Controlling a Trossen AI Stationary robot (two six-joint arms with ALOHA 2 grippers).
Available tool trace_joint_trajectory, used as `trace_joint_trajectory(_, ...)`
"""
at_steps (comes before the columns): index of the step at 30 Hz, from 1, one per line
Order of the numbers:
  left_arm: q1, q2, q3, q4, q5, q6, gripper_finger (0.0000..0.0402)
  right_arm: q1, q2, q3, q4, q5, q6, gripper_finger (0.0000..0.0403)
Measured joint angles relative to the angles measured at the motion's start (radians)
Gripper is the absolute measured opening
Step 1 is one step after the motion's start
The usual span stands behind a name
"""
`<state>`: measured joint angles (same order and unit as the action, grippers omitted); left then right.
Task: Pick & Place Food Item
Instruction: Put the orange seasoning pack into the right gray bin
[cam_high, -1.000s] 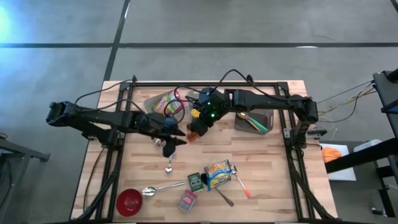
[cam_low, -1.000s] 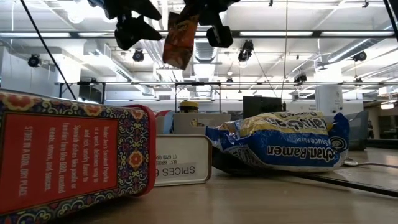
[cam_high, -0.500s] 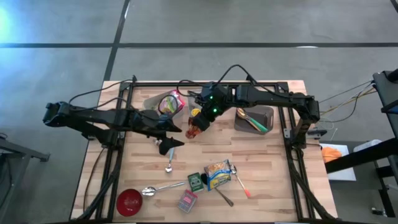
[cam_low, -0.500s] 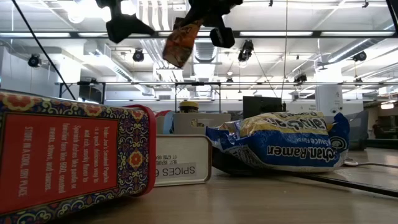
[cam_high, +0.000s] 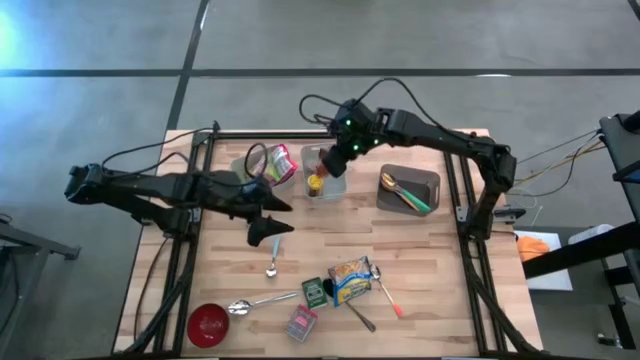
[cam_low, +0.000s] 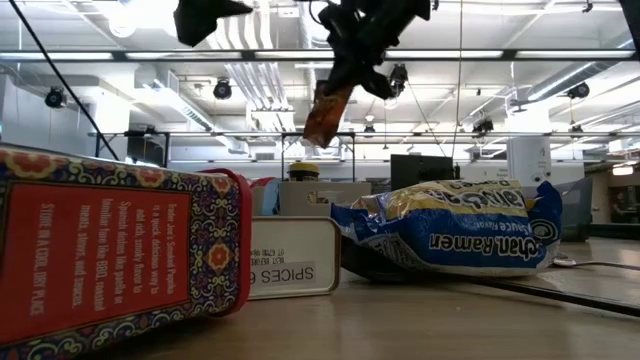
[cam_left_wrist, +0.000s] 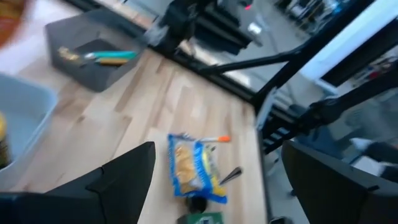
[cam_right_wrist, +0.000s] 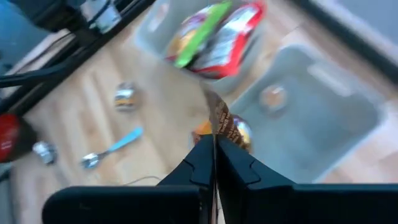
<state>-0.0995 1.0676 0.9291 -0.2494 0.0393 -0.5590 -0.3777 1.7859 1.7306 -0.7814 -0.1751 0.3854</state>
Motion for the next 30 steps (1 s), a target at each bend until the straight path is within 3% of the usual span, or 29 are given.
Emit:
trace_joint_trajectory(8,-0.004,0.001,0.000,0.116,0.011,0.006,0.0353,-0.082,0.001,-0.026,0.003,0.024,-0.207,0.0008)
trace_joint_trajectory(17,-0.003,0.003,0.000,0.119,0.013,0.012,0.0353,-0.088,0.001,-0.073,0.040,0.021,-0.452,0.0008)
trace_joint_trajectory(25,-0.002,0.003,0.000,0.119,0.013,0.012,0.0353,-0.104,0.013,-0.121,0.119,0.019,-0.414,0.0008)
trace_joint_trajectory(30,0.008,0.003,0.000,0.125,0.013,0.011,0.0353,-0.115,0.079,-0.068,0.092,-0.001,-0.336,0.0008)
